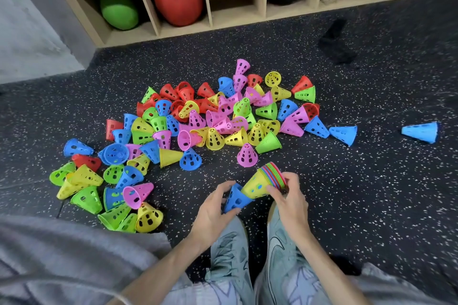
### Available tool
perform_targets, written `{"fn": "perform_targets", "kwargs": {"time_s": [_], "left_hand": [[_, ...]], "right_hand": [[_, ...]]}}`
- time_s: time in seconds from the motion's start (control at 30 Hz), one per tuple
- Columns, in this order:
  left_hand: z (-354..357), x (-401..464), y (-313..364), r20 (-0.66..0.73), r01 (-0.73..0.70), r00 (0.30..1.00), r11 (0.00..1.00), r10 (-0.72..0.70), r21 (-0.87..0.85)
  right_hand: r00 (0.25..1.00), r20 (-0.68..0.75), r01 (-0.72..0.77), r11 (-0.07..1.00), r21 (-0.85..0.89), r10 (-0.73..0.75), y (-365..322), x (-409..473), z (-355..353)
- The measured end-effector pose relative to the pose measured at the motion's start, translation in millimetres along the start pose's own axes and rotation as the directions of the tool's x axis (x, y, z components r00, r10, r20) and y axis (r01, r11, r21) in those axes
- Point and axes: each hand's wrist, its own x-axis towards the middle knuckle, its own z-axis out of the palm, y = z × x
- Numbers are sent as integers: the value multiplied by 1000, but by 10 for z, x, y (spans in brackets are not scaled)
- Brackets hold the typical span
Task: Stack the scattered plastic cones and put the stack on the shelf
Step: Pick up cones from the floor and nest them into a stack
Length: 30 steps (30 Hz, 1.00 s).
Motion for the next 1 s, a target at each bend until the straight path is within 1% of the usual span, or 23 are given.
{"fn": "perform_targets", "kwargs": {"time_s": [0.13,0.37,0.57,0.67,0.77,0.9,1.0], "left_hand": [[39,-1,9,30,13,999,1000,-14,21],[67,-4,46,26,23,999,999,-24,45],[85,-26,86,30,3,1000,999,-4,50],[114,-51,113,5,-15,1000,1000,15,26],[158,-78,125,-18,10,1000,1000,-11,-27],[216,-95,124,-14,36,999,995,-37,-95],[253,-77,108,-8,81,997,990,-83,-111]], "right_hand": [[994,107,46,993,-105,-35,-29,5,45],[971,208,160,967,-200,-118,-61,-30,61],[968,228,159,961,-225,-107,-58,-35,62],[968,237,135,967,-216,-82,-50,-23,65],[967,246,114,971,-209,-61,-42,-5,59],[959,279,104,972,-210,-43,-32,-3,43],[952,304,107,973,-204,-41,-16,-9,29]]}}
